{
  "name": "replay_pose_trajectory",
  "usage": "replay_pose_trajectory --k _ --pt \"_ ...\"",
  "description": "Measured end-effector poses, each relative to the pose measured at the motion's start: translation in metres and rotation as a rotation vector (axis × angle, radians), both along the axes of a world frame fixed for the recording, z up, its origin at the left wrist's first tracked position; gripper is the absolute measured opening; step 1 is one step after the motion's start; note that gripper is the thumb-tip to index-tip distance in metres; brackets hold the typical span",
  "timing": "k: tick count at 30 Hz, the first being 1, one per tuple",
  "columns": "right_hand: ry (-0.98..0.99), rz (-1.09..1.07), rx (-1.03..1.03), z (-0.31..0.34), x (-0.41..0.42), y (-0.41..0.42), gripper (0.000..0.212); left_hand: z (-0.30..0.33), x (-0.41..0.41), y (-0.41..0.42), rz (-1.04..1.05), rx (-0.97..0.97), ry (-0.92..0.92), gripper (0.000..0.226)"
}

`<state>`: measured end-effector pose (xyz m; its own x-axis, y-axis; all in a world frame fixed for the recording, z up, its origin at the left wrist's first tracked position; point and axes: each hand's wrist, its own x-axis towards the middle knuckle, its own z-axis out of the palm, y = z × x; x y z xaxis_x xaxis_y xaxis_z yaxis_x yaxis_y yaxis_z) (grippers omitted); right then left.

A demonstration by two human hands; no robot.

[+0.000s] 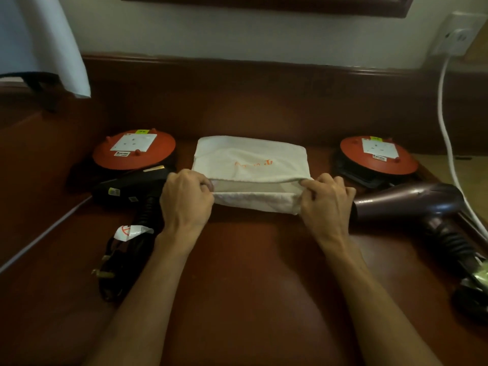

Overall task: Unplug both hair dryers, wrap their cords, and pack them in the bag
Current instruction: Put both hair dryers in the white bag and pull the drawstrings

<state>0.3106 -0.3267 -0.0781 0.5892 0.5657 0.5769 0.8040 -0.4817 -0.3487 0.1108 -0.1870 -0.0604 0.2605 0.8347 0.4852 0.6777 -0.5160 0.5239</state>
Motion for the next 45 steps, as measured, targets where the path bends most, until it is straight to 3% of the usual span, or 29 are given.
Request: replay_pose_trajectory --k 2,4,6,8,11,13,21,26,34,39,42,45 --pt "0.005 -0.026 -0.014 0.002 -0.002 0.0 0.038 0.002 -0.002 0.002 -0.022 0.026 -0.003 0.029" --pt "0.057 -0.012 -0.118 0.003 -0.004 0.001 0.06 0.003 -0.004 0.002 -0.105 0.002 0.076 0.054" --pt "0.108 0.007 -0.231 0.002 -0.002 0.0 0.078 0.003 -0.006 0.003 -0.144 -0.009 0.145 0.063" --pt "0.114 0.021 -0.245 0.001 0.007 -0.005 0.07 0.003 -0.012 0.008 -0.097 0.021 0.145 0.05" --pt "0.065 -0.012 -0.063 0.001 0.02 -0.016 0.033 0.006 -0.024 0.018 0.06 0.004 0.046 0.018" --pt "0.042 -0.025 0.013 0.0 0.022 -0.019 0.025 0.006 -0.025 0.019 0.081 0.008 0.055 0.016" --pt "0.095 -0.027 0.152 0.005 0.029 -0.021 0.023 0.013 -0.022 0.014 0.088 0.063 -0.029 0.027" --pt "0.165 0.18 0.293 0.006 0.03 -0.027 0.014 0.008 -0.021 0.009 0.092 0.057 0.053 0.022" --pt "0.331 0.23 0.388 0.019 0.038 -0.043 0.02 0.017 -0.016 -0.008 0.105 -0.038 -0.348 0.022" --pt "0.522 0.333 0.333 0.02 0.037 -0.051 0.033 0.001 -0.019 -0.01 0.065 0.017 -0.12 0.026" --pt "0.45 0.254 0.281 0.015 0.045 -0.052 0.029 -0.005 -0.021 -0.013 0.105 0.035 0.051 0.018" --pt "0.299 0.205 0.214 0.01 0.046 -0.054 0.024 -0.003 -0.028 -0.011 0.162 0.045 0.07 0.017"
